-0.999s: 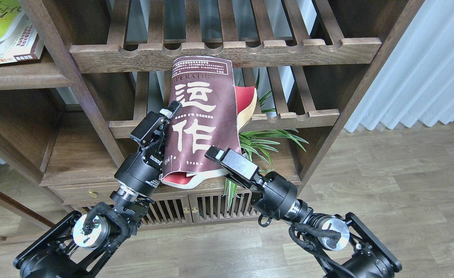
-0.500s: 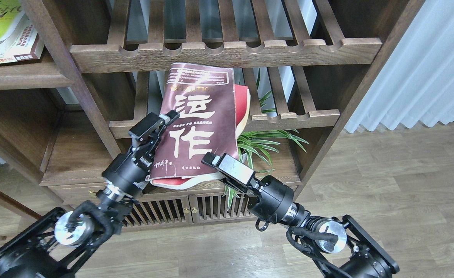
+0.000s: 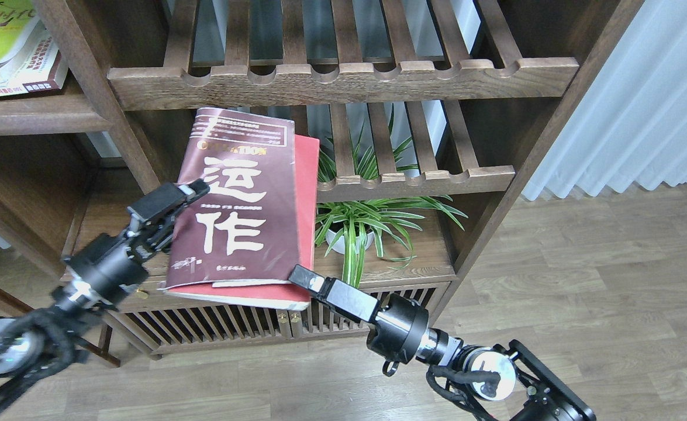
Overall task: Organize books on shelf
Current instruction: 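Carry the maroon book with the left gripper out of view beside the shelf, then place the maroon book on the side shelf with the left gripper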
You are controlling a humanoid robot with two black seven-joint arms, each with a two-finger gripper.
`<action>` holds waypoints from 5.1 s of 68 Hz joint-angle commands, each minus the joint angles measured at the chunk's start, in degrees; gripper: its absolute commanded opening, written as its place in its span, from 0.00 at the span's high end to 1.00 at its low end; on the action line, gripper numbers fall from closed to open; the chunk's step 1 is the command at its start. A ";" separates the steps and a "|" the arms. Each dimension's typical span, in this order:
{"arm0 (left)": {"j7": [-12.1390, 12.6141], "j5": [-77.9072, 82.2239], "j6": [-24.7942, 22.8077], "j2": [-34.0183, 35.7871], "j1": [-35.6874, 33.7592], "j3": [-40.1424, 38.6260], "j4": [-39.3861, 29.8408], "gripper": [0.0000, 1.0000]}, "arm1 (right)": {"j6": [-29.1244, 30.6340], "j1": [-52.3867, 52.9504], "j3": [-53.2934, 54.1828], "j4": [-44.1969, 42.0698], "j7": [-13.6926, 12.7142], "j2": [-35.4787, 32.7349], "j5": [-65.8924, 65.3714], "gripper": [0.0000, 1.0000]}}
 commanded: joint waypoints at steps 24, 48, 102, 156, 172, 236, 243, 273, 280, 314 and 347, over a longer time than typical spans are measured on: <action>5.93 1.89 0.00 24.64 -1.95 -0.92 -3.27 1.00 | 0.01 0.18 -0.46 -2.99 -0.02 0.00 -0.01 0.00; 5.93 1.80 0.00 41.96 -2.03 -8.65 -4.86 1.00 | 0.01 0.80 -0.46 -4.31 -0.02 0.00 -0.01 0.00; 6.28 1.89 0.00 55.61 -24.07 -0.24 8.93 0.99 | 0.01 2.02 -0.37 -5.98 -0.02 0.00 0.08 0.00; 16.74 2.07 0.00 35.20 -41.32 2.94 21.16 0.99 | 0.01 1.76 -0.37 -6.42 -0.02 0.00 0.17 0.00; 18.85 2.24 0.00 30.19 -49.05 6.54 26.08 0.99 | 0.01 1.59 -0.28 -6.42 -0.02 0.00 0.25 0.00; 19.25 3.47 0.00 10.86 -61.53 11.91 52.97 0.98 | 0.01 0.53 0.16 -6.42 -0.02 0.00 0.17 0.00; 19.25 3.56 0.00 10.07 -61.89 11.82 53.85 0.82 | 0.01 0.53 0.16 -6.42 -0.02 0.00 0.17 0.00; 19.25 8.39 0.00 9.98 -64.17 11.56 54.91 0.20 | 0.01 0.62 -0.11 -6.51 -0.02 0.00 0.08 0.00; 19.25 10.41 0.00 9.98 -65.84 11.73 54.38 0.07 | 0.01 0.62 -0.11 -6.59 -0.02 0.00 0.08 0.00; 19.25 15.42 0.00 10.33 -67.07 11.91 39.62 0.01 | 0.01 0.53 -0.02 -6.60 -0.02 0.00 0.17 0.00; 19.25 17.97 0.00 23.68 -66.81 19.02 25.03 0.00 | 0.01 0.45 0.42 -6.77 -0.02 0.00 0.34 0.00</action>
